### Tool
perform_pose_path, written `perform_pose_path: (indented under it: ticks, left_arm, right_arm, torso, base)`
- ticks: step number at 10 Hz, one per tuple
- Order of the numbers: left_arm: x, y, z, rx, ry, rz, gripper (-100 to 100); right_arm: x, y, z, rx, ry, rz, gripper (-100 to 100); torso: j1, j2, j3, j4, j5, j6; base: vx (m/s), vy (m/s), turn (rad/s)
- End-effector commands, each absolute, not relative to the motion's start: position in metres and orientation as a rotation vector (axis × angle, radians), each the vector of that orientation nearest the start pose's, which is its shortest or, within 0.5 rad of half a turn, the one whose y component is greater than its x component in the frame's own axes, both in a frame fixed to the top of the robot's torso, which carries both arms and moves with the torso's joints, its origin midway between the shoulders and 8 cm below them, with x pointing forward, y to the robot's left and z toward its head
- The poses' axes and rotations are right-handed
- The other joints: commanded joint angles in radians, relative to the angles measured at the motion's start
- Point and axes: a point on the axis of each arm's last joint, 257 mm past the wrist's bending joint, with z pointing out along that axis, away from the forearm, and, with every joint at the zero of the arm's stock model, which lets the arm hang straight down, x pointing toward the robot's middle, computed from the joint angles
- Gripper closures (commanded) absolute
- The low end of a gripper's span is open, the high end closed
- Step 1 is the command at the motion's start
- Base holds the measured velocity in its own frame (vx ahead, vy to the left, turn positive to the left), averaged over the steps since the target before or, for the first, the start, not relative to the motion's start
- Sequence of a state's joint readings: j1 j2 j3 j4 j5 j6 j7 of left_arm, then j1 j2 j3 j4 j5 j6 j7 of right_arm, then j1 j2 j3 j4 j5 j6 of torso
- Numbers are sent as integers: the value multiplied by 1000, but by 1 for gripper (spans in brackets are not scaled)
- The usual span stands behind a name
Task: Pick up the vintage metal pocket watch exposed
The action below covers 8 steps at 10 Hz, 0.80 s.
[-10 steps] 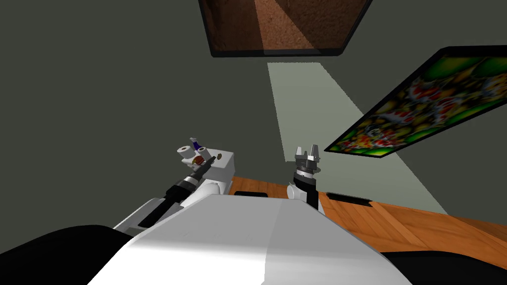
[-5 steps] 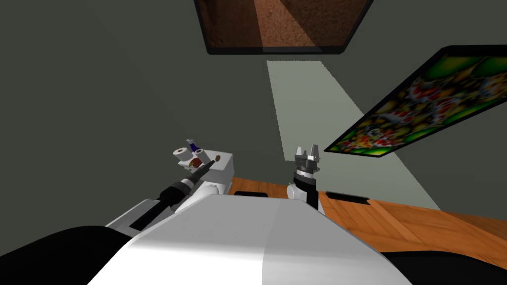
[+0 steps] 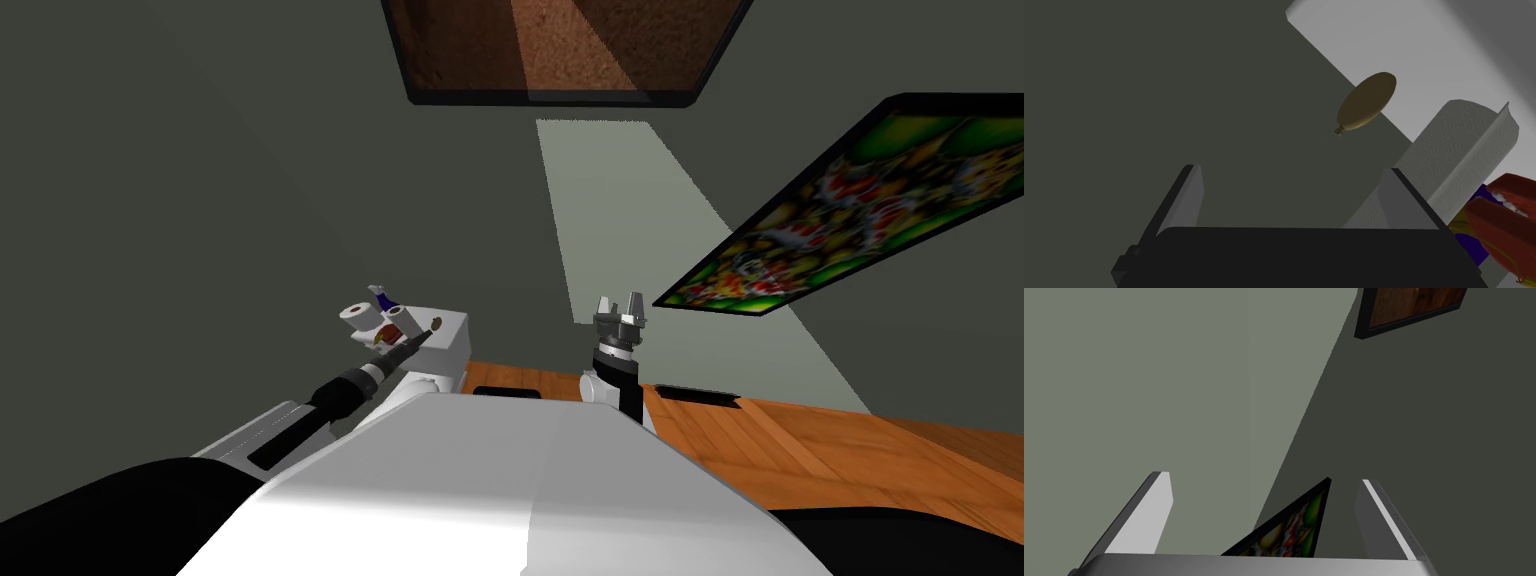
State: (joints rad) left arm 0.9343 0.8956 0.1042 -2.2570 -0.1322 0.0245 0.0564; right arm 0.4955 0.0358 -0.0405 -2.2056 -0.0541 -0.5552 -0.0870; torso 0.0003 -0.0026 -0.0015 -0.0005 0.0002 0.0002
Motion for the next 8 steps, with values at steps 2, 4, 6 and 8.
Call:
perform_pose_path:
  ticks: [2,4,6,8]
  left_arm:
    - [293,375,-238,-534,1976,-500,-100]
    - [288,381,-245,-514,2024,-461,-100]
    - [284,388,-251,-491,2072,-420,-100]
    - [280,394,-256,-471,2115,-381,-100]
  right_arm:
    - [344,-305,4,756,524,1370,0]
    - [344,-305,4,756,524,1370,0]
    - [344,-305,4,756,524,1370,0]
    - [344,-305,4,756,524,1370,0]
  torso:
    - [0,0,0,0,0,0]
    - [0,0,0,0,0,0]
    - [0,0,0,0,0,0]
    - [0,0,0,0,0,0]
  base:
    - [33,4,-56]
    - [35,11,-46]
    - [38,9,-65]
    - [32,8,-55]
